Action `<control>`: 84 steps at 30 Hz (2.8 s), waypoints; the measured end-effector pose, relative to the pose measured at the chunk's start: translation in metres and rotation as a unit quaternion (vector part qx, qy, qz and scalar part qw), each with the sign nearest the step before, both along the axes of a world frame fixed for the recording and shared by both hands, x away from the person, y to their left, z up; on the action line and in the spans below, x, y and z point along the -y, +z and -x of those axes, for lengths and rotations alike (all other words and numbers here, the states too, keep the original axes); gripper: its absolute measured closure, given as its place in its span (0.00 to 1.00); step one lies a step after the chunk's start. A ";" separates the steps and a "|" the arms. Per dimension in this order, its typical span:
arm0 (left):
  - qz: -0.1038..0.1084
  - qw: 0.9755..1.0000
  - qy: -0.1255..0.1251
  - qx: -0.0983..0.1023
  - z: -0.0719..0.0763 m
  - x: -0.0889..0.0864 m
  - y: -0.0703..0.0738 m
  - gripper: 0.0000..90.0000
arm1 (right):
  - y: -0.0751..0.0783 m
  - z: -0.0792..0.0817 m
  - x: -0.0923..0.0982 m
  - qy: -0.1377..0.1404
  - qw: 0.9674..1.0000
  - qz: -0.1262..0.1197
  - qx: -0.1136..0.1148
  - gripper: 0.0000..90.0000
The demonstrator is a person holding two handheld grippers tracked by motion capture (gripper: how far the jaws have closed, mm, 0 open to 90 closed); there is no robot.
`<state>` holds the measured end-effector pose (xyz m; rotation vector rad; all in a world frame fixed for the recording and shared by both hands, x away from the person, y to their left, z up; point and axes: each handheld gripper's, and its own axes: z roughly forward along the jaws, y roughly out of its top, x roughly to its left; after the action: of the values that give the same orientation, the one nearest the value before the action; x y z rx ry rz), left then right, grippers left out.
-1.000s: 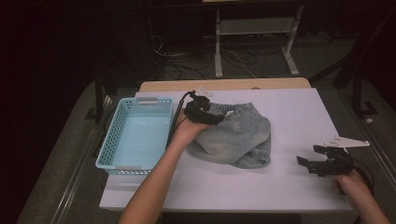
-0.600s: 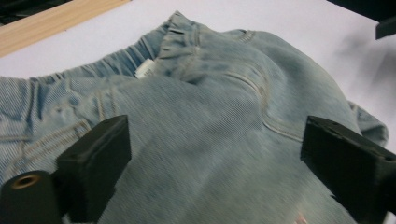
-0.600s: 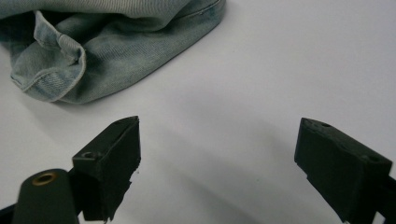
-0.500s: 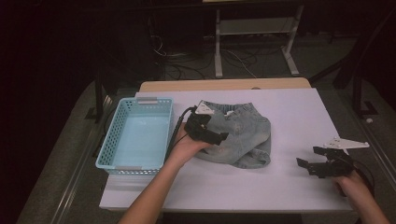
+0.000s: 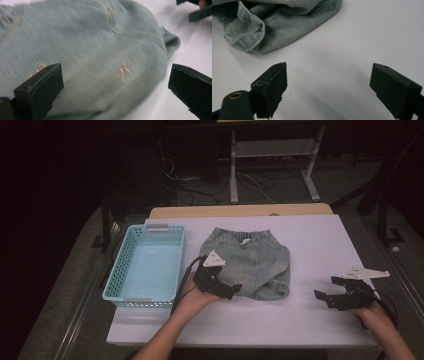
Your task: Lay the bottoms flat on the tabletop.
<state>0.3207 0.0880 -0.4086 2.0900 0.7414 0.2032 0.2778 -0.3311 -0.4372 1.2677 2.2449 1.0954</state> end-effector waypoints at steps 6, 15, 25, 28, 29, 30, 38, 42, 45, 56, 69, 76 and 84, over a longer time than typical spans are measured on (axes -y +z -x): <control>0.000 1.000 -0.009 0.002 0.021 -0.002 -0.009 0.00 | 0.000 -0.001 -0.004 0.010 1.000 -0.001 0.000 0.16; -0.006 1.000 -0.012 0.004 0.040 -0.010 -0.024 0.00 | 0.004 0.004 -0.009 0.019 1.000 -0.018 0.015 0.16; -0.013 1.000 -0.007 -0.004 0.048 -0.020 -0.029 0.00 | 0.016 0.007 -0.027 0.040 0.997 -0.058 0.042 0.16; -0.010 1.000 -0.007 -0.005 0.047 -0.019 -0.029 0.00 | 0.016 0.007 -0.032 0.052 0.996 -0.057 0.036 0.15; -0.012 1.000 -0.009 -0.004 0.047 -0.018 -0.028 0.00 | 0.015 0.007 -0.033 0.056 0.996 -0.056 0.035 0.15; -0.013 1.000 -0.010 -0.002 0.047 -0.018 -0.029 0.00 | 0.015 0.006 -0.034 0.061 0.996 -0.054 0.032 0.15; -0.012 1.000 -0.007 -0.001 0.046 -0.017 -0.029 0.00 | 0.017 -0.005 -0.044 0.096 0.993 -0.064 0.006 0.24; -0.015 1.000 -0.012 -0.001 0.047 -0.014 -0.031 0.00 | 0.020 -0.009 -0.054 0.105 0.993 -0.055 0.007 0.29; -0.019 1.000 -0.017 -0.002 0.047 -0.012 -0.032 0.00 | 0.022 -0.015 -0.058 0.105 0.992 -0.062 0.008 0.33; -0.017 1.000 -0.014 -0.002 0.046 -0.013 -0.031 0.00 | 0.019 -0.035 -0.079 0.154 0.986 -0.067 -0.015 0.50; -0.012 1.000 -0.012 -0.005 0.044 -0.019 -0.029 0.00 | 0.009 -0.046 -0.103 0.185 0.982 -0.027 -0.028 0.59; -0.012 1.000 -0.012 -0.009 0.044 -0.020 -0.029 0.00 | 0.006 -0.043 -0.103 0.186 0.982 -0.003 -0.026 0.65; -0.011 1.000 -0.013 -0.011 0.044 -0.020 -0.030 0.00 | 0.007 -0.042 -0.101 0.186 0.982 0.006 -0.021 0.82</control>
<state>0.2772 0.1084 -0.4385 2.1258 0.7277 0.1740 0.3196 -0.2306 -0.4301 0.8927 2.5853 1.1842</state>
